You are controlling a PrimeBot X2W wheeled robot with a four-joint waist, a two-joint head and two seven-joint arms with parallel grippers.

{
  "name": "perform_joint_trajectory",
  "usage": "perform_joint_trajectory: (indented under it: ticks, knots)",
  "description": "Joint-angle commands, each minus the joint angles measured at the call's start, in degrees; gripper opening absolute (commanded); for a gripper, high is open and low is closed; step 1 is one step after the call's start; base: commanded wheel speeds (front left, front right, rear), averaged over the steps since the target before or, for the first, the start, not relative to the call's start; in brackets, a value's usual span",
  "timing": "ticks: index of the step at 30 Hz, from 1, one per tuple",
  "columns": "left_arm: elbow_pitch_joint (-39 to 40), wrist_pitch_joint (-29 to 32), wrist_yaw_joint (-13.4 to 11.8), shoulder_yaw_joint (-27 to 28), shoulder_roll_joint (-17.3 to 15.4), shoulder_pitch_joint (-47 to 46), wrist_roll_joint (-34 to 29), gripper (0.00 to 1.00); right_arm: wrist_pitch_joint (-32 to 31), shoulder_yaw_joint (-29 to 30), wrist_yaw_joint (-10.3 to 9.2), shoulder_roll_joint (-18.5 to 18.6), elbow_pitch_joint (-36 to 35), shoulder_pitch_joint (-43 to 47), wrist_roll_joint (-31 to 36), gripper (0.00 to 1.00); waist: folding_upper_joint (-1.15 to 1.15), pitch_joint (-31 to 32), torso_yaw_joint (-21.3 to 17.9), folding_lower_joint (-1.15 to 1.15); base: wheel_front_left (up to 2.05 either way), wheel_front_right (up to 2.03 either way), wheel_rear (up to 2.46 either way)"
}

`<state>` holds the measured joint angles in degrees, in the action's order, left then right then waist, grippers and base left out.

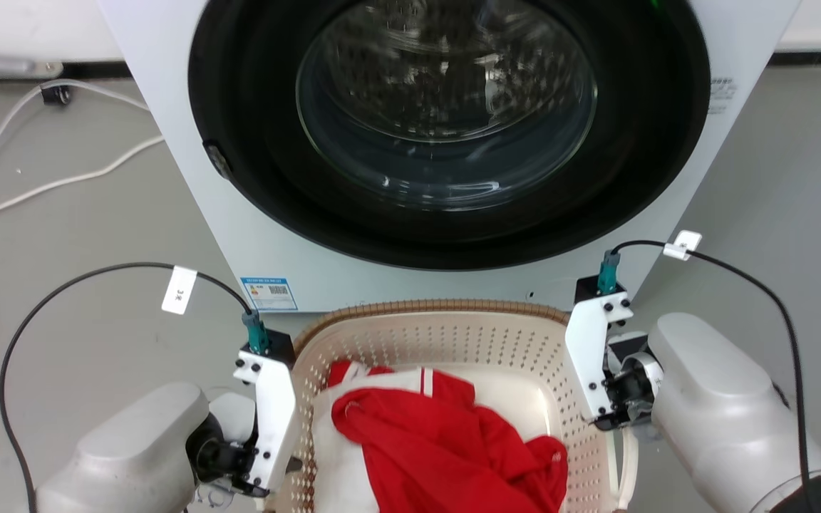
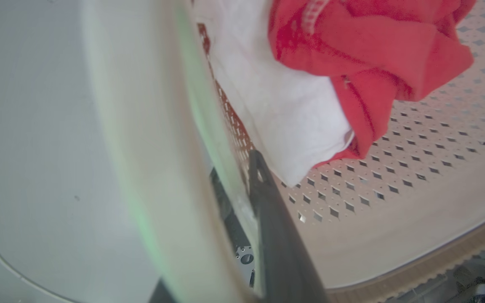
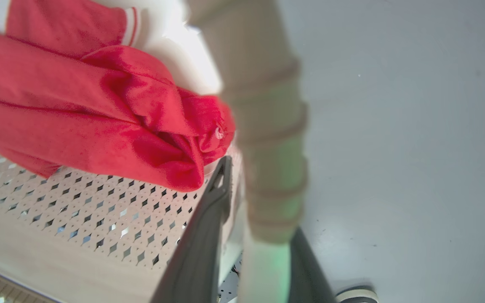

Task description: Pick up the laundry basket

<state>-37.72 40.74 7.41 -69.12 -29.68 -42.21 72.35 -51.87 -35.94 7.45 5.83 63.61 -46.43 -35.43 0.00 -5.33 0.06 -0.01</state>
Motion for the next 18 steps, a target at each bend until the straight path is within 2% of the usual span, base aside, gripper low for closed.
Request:
perform_joint_trajectory:
  ticks: [1, 8, 18]
  knots:
    - [-0.6, 0.8, 0.0, -0.5, -1.7, 0.9, -0.2, 0.00, -0.5, -0.3, 0.12, 1.3, 0.1, 0.8, -0.2, 0.00, 0.00, 1.5, -0.2, 0.01, 0.00, 0.00, 0.00]
    - [-0.4, 2.9, 0.1, -1.5, -1.7, 0.5, 2.6, 0.00, -2.5, -1.9, 0.11, 0.4, 0.9, 0.8, -2.2, 0.00, 0.00, 4.0, -0.7, 0.01, 0.00, 0.00, 0.00]
    - [-1.3, 3.8, 0.1, -2.1, -1.2, -1.7, 4.0, 0.00, -2.2, -1.9, 0.11, -0.7, 3.2, -0.3, -4.1, 0.00, 0.00, 5.1, -1.3, 0.01, 0.00, 0.00, 0.00]
